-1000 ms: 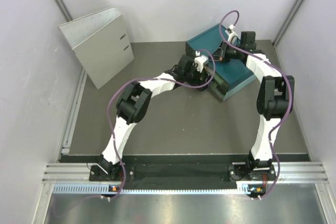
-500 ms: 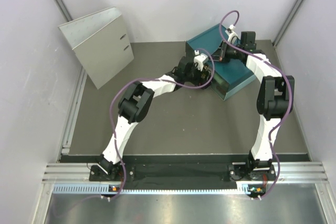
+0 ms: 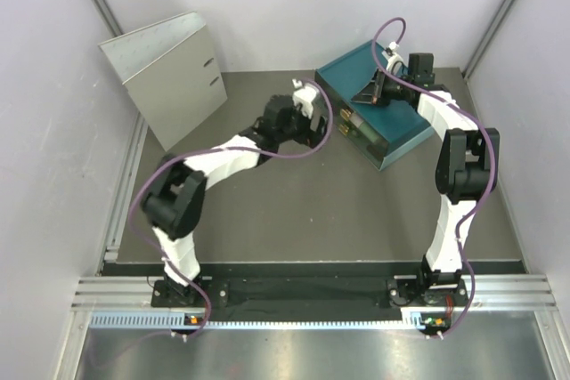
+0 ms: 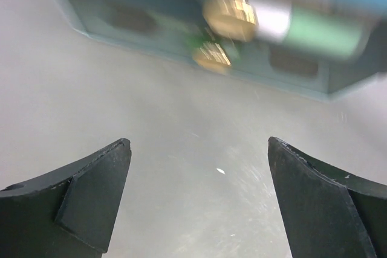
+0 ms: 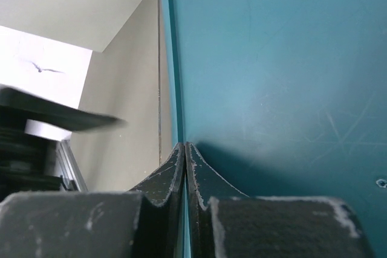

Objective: Organize the makeup

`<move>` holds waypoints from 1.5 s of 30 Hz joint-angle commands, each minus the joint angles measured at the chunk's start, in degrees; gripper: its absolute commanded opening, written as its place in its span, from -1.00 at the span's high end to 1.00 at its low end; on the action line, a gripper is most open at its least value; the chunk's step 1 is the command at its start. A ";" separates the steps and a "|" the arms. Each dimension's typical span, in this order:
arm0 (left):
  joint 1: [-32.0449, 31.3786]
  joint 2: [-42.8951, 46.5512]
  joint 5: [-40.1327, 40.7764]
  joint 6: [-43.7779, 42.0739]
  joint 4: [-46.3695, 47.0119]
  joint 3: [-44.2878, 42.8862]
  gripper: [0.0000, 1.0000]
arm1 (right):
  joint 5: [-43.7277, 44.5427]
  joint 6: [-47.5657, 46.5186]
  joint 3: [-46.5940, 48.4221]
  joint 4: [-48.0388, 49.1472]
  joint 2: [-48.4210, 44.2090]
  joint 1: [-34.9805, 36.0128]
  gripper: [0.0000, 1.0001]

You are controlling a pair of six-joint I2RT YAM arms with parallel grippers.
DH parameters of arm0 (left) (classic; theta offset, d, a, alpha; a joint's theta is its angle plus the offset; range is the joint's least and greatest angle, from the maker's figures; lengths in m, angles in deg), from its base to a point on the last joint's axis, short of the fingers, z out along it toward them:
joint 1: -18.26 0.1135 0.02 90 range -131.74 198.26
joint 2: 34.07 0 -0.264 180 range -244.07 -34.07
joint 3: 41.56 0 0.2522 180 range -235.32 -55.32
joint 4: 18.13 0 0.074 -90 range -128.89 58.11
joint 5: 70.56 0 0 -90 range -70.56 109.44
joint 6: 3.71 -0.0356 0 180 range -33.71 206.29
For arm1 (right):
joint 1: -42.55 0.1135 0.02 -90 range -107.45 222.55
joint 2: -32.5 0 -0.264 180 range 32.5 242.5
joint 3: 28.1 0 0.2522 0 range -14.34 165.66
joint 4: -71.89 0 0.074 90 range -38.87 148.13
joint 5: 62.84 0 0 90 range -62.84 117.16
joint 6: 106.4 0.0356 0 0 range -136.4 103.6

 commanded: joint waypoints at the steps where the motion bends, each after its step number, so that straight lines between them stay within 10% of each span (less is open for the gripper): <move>1: 0.68 9.80 9.63 -1.65 -5.00 0.87 -0.98 | 15.33 -6.69 -5.31 -16.06 8.73 -1.34 0.94; 21: 3.76 17.19 24.93 -0.69 -19.34 2.54 -0.98 | 23.05 -8.45 8.66 -16.32 -7.97 1.29 0.36; 35: 15.62 14.74 17.91 6.69 -22.76 1.84 -0.98 | 40.29 -21.11 11.65 -19.14 -17.29 17.54 -0.14; 45: 19.49 14.12 17.20 5.99 -23.55 3.33 -0.98 | 40.90 -23.83 11.82 -20.36 -16.15 24.58 -0.99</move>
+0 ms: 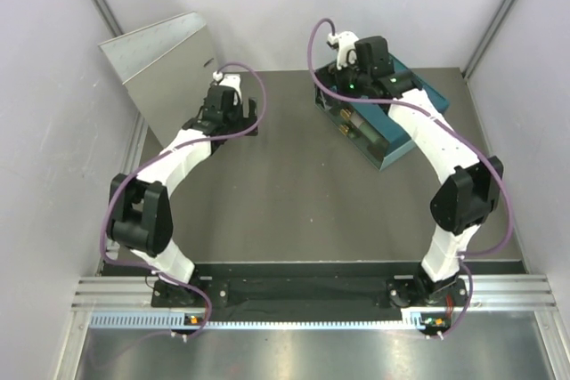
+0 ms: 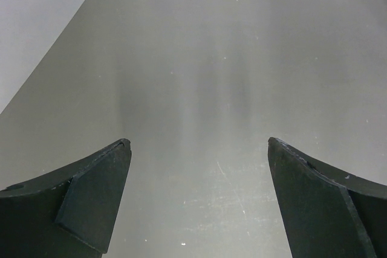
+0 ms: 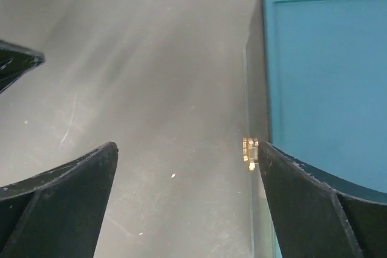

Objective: Organize the makeup

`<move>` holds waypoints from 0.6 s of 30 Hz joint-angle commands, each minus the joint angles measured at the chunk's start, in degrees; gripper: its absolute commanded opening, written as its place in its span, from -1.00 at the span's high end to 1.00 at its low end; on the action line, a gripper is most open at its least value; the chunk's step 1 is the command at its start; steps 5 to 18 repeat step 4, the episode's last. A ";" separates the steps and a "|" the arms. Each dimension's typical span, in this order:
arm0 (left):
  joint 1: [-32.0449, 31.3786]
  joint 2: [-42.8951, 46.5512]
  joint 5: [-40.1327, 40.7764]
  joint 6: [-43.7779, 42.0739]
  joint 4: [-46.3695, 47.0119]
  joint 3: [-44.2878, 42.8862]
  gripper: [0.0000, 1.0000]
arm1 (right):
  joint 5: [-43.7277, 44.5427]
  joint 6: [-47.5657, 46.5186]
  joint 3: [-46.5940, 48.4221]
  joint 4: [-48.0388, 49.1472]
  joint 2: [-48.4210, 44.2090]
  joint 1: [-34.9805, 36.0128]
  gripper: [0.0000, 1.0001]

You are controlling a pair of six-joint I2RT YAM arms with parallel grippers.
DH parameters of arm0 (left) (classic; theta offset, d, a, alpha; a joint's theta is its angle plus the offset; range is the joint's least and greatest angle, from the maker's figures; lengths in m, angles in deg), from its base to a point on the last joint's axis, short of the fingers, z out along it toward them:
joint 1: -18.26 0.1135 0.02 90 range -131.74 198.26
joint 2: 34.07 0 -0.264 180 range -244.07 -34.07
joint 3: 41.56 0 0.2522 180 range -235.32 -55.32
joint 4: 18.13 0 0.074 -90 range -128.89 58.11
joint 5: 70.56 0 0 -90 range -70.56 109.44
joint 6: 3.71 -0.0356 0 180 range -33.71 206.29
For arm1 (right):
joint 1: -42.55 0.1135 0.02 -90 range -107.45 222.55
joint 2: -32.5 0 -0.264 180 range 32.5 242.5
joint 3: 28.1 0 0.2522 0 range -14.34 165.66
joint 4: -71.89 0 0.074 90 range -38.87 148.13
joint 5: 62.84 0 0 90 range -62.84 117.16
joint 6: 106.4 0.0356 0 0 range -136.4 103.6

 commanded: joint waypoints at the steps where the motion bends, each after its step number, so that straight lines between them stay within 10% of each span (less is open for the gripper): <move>1: 1.24 -0.35 -1.59 -0.37 -0.15 -0.08 -0.98 | 1.95 -2.11 2.56 -0.45 -0.35 2.29 -0.99; 18: 1.59 -0.70 -0.72 -0.37 -0.94 -0.17 -0.98 | 1.96 -2.02 2.82 -0.10 0.45 2.65 -0.99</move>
